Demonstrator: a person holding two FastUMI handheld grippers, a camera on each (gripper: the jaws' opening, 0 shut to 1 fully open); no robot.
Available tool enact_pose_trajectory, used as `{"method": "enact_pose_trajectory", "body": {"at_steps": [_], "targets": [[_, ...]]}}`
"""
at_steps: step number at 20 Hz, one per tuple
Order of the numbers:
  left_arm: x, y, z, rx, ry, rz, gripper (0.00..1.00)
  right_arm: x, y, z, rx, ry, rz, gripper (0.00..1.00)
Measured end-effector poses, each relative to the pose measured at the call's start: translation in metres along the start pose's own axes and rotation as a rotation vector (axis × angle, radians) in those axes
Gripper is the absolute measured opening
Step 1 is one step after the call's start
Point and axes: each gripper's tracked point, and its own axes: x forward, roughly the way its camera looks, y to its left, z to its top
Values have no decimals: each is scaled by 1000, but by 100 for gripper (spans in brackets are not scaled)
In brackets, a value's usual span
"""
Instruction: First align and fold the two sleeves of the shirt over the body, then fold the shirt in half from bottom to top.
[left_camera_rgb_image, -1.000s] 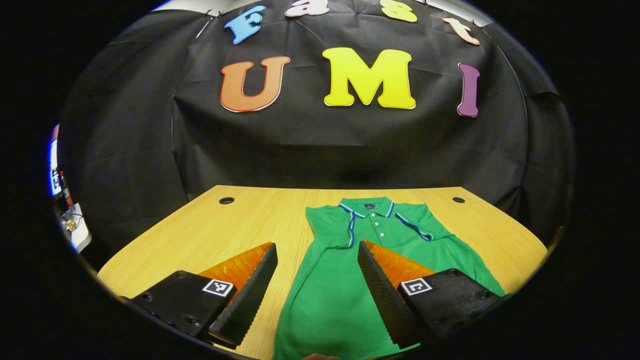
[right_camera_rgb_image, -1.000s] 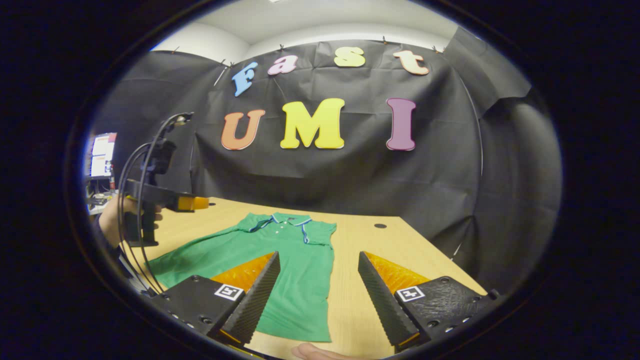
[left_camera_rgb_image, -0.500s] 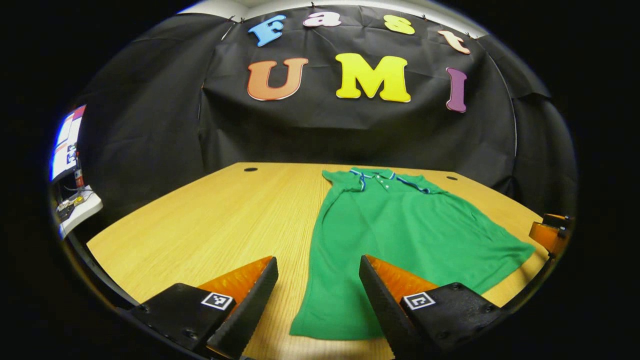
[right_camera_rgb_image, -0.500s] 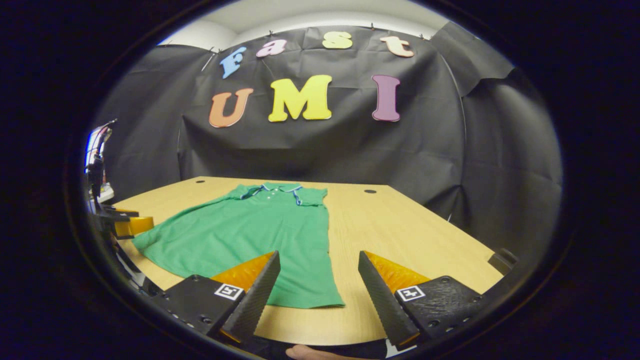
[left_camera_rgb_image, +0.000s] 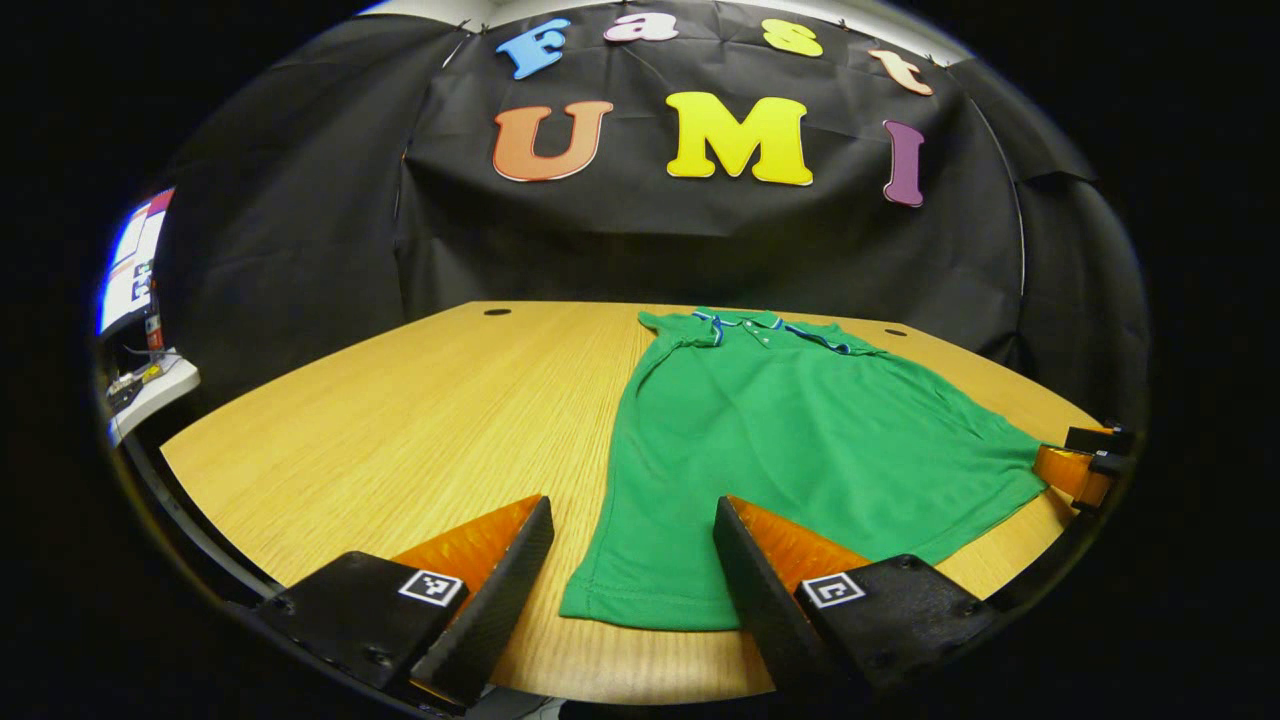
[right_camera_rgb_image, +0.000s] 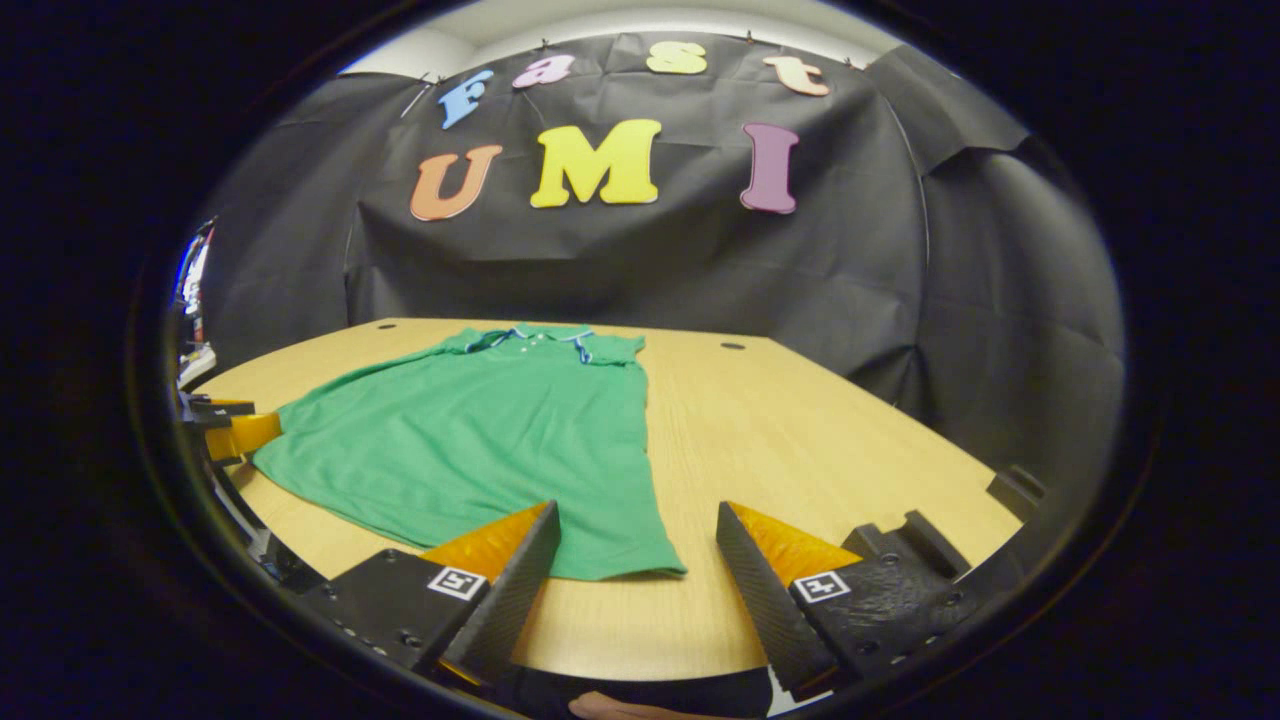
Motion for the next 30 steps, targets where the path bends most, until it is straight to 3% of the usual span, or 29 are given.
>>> {"method": "enact_pose_trajectory", "body": {"at_steps": [1,4,5,8,9,10,12,13,14,19,24,30], "targets": [[0,1,-1,3,5,3,100,2,-2,1,38,3,4,96],[2,3,0,15,1,8,77,9,5,-2,49,-4,45,92],[1,1,0,21,4,1,75,8,9,-1,60,-10,59,79],[-1,-20,0,78,42,-95,46,10,17,-1,68,9,88,47],[-2,-18,0,69,43,-95,16,10,19,0,81,11,101,39],[1,-18,1,60,53,-92,11,10,22,0,92,20,120,22],[0,-20,1,57,57,-92,10,11,22,1,83,27,132,8],[2,-19,1,47,60,-91,10,9,23,3,77,31,139,8],[2,-19,2,32,64,-93,9,10,23,4,80,31,143,1],[-5,-17,31,57,-17,-85,9,6,24,14,45,12,161,0],[-4,-19,43,43,-34,-92,9,-12,32,54,21,-107,182,0],[5,-21,90,61,-111,-90,9,-9,33,104,10,-190,180,0]]}}
